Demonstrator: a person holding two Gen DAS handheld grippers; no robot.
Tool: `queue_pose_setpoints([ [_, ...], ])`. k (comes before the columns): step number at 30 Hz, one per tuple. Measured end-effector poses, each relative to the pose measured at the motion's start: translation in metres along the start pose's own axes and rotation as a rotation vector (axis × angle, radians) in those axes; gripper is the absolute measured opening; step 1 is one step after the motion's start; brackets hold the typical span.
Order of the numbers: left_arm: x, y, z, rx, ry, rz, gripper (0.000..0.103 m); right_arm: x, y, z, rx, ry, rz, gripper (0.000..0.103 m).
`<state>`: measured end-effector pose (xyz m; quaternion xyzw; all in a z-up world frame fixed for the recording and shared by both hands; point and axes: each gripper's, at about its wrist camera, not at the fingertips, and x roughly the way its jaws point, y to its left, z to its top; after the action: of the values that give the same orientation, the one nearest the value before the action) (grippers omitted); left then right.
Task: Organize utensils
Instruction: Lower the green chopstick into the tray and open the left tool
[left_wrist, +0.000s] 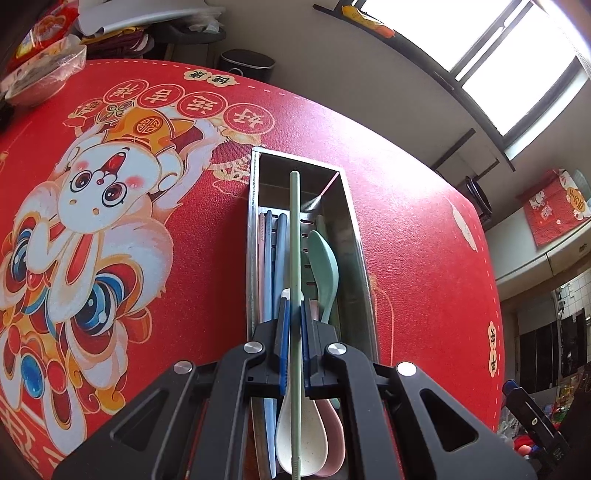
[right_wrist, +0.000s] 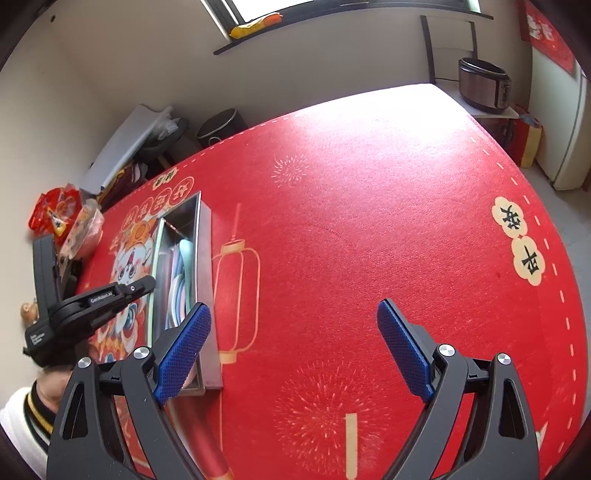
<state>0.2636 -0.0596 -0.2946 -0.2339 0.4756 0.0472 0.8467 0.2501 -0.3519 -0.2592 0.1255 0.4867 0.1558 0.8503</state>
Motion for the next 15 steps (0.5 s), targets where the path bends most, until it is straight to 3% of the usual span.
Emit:
queue_pose_setpoints([
  [10,0.005,-0.008,0.002,0.049,0.016,0.024,0.006,-0.013,-0.006,0.0,0.011,-0.023,-0.006,0.088],
  [15,-0.006,-0.013,0.004,0.086,0.006,0.017,0.011,-0.023,-0.005,-0.002,0.025,-0.042,-0.01,0.088],
])
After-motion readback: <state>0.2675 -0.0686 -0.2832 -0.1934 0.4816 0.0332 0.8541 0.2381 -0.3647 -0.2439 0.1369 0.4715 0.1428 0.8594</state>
